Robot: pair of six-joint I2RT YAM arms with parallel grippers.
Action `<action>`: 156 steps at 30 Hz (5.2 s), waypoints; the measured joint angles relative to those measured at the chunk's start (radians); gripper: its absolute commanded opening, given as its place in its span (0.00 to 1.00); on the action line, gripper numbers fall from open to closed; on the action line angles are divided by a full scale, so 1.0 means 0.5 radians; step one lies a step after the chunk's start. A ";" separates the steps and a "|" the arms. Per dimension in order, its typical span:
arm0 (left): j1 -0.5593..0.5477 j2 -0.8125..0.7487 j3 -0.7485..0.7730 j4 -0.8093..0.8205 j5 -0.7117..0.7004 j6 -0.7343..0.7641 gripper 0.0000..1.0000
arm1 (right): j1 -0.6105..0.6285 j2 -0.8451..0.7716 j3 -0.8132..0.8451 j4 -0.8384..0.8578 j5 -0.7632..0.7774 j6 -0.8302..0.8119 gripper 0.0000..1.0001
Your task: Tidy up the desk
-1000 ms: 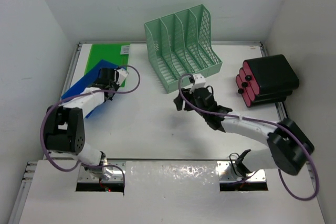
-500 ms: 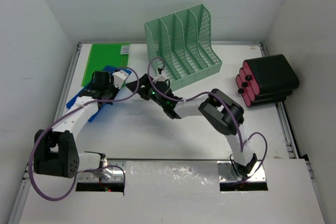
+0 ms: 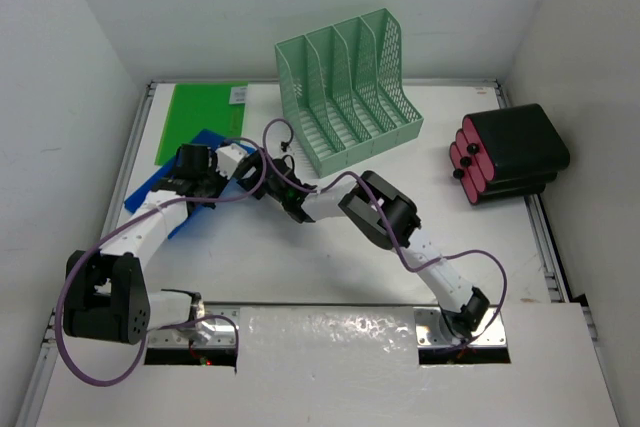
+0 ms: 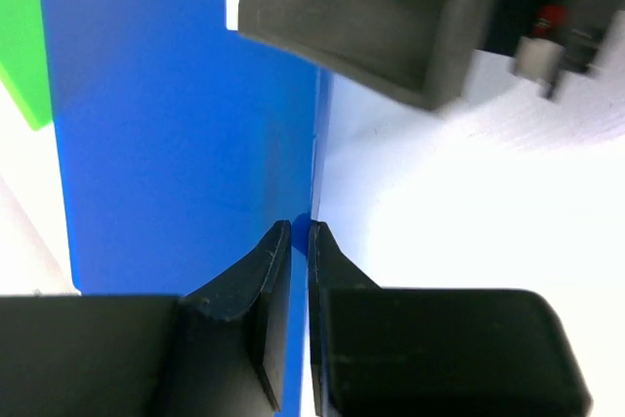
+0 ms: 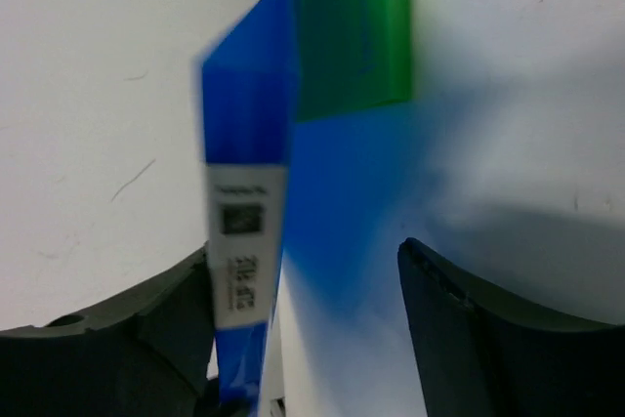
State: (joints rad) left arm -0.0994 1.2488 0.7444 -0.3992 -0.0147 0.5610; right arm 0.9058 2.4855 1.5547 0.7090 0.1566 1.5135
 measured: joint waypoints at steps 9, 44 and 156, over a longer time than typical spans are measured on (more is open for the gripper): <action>0.000 0.000 -0.056 0.023 0.005 0.039 0.00 | 0.009 0.314 0.447 -0.060 0.008 0.178 0.03; 0.792 -0.560 0.466 -0.449 0.046 -0.185 1.00 | -0.002 -1.863 -0.845 -0.626 -0.227 -1.972 0.00; -0.120 1.363 1.154 0.166 -0.276 -0.335 1.00 | -0.539 -1.984 -1.430 0.070 0.037 -2.803 0.72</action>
State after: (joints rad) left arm -0.1593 1.9301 1.3212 -0.3161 -0.1528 0.3935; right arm 0.6361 1.4937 0.8398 0.7441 0.1753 0.1120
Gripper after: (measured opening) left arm 0.996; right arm 0.723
